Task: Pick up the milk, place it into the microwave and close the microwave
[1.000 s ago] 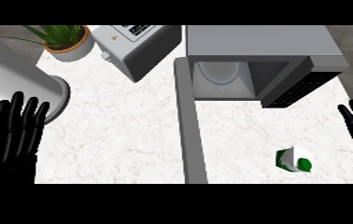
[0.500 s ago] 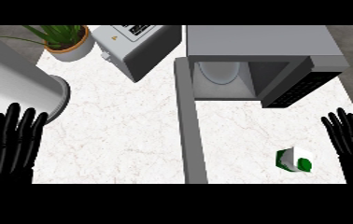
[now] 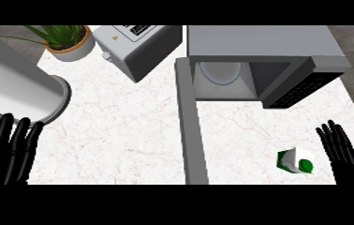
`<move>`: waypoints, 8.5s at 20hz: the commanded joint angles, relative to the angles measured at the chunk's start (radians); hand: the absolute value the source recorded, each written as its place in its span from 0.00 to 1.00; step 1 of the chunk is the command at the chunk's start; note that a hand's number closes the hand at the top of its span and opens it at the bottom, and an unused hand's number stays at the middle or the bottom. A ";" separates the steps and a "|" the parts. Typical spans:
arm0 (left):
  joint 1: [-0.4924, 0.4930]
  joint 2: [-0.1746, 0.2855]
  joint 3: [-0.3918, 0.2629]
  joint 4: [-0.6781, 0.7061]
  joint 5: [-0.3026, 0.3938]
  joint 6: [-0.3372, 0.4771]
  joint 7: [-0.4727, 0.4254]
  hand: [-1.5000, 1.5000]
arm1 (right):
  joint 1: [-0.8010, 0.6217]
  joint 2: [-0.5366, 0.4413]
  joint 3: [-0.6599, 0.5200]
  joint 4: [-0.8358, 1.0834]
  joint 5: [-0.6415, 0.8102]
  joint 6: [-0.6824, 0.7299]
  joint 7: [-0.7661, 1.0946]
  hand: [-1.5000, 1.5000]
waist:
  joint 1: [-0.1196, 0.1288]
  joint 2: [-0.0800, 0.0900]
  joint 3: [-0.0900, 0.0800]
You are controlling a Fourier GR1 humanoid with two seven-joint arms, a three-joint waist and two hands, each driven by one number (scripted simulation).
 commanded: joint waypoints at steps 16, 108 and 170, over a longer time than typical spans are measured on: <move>0.095 -0.013 -0.115 -0.013 -0.079 0.030 -0.061 0.00 | -0.252 -0.110 -0.010 0.765 0.105 -0.003 -0.483 0.00 | 0.010 0.002 0.002; 0.076 0.056 0.108 0.087 0.050 -0.130 -0.109 0.00 | -1.309 0.005 0.202 1.287 0.412 -1.009 0.006 0.00 | 0.094 0.038 0.002; 0.166 0.034 -0.090 0.058 -0.044 -0.139 -0.095 0.00 | -0.717 0.089 0.042 1.012 0.139 -0.432 -0.296 0.00 | -0.022 -0.008 -0.002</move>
